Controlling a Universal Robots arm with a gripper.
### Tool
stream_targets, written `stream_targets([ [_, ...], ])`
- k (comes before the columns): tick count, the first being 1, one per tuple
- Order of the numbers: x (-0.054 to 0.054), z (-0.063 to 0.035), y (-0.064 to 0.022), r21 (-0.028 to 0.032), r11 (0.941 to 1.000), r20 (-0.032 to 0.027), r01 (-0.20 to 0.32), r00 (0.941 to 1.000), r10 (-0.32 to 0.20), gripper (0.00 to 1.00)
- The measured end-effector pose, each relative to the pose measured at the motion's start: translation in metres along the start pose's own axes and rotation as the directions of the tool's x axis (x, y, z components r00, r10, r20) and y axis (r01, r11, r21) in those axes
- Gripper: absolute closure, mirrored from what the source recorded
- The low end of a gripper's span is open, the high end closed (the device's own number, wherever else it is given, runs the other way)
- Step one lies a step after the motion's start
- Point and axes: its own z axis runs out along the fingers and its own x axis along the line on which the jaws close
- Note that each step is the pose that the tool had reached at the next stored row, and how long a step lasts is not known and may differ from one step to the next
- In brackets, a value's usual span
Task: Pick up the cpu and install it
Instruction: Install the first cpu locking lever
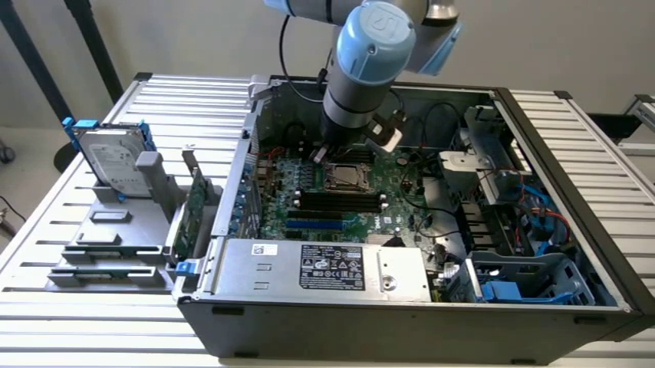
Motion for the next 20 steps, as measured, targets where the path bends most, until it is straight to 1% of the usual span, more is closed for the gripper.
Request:
stream_targets([
  [13, 0.0035, 0.0024, -0.0021, -0.0064, 1.0000, 0.0094, -0.001, 1.0000, 0.001, 0.89],
  [20, 0.0041, 0.0026, -0.0010, -0.0074, 1.0000, 0.0110, -0.002, 0.9999, 0.002, 0.89],
])
